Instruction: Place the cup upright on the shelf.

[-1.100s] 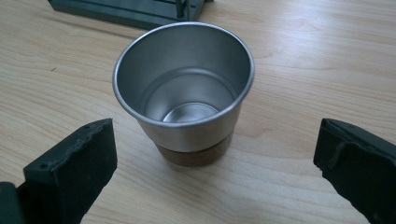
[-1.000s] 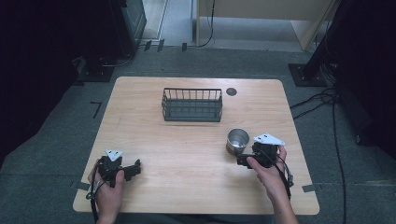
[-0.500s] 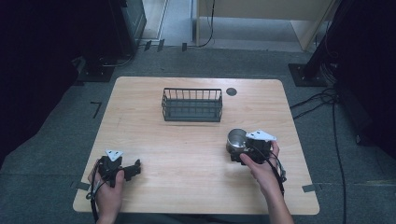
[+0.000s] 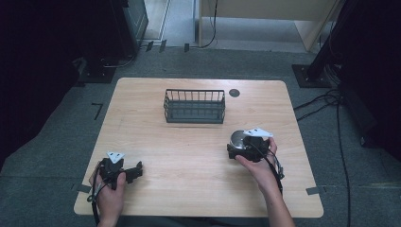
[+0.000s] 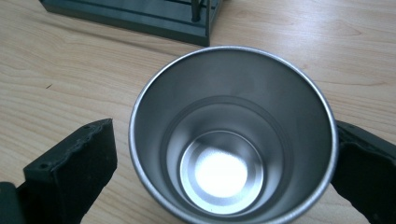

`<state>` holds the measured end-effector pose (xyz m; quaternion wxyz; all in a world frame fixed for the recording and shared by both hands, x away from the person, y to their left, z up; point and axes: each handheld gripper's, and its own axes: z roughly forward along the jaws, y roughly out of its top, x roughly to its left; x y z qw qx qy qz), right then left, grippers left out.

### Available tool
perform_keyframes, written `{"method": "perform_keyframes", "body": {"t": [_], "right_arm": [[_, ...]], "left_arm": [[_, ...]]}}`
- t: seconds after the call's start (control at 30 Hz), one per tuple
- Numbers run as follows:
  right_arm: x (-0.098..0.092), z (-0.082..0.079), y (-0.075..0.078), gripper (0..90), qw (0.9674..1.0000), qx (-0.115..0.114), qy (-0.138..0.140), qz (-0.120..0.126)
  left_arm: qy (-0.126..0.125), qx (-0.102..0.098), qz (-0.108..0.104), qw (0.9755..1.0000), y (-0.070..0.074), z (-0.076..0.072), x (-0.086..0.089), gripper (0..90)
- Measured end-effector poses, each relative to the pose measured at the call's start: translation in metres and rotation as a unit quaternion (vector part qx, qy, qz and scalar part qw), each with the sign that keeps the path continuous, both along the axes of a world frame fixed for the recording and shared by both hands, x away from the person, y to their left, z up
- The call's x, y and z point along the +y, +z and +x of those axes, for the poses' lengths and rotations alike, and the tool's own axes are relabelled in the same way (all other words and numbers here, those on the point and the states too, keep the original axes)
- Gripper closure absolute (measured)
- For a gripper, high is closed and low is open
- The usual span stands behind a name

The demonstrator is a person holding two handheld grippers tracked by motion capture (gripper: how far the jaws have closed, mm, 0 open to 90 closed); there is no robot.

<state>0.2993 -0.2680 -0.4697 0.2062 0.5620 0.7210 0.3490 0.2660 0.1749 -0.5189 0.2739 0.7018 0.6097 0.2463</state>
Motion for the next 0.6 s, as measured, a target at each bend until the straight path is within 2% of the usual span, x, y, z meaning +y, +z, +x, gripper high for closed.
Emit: {"method": "perform_keyframes", "body": {"t": [0.17,0.43,0.6], "right_arm": [[0.0024,0.0046,-0.0006,0.5,1.0,0.002,-0.008,0.002],[0.0058,0.0082,-0.004,12.6,0.9996,-0.003,-0.028,-0.004],[0.0049,0.0085,-0.0036,13.3,0.9997,0.002,-0.026,-0.003]], "left_arm": [[0.0,0.0,0.0,1.0,-0.0001,0.0,0.0,0.0],[0.0,0.0,0.0,1.0,0.0,0.0,0.0,0.0],[0.0,0.0,0.0,1.0,0.0,0.0,0.0,0.0]]}}
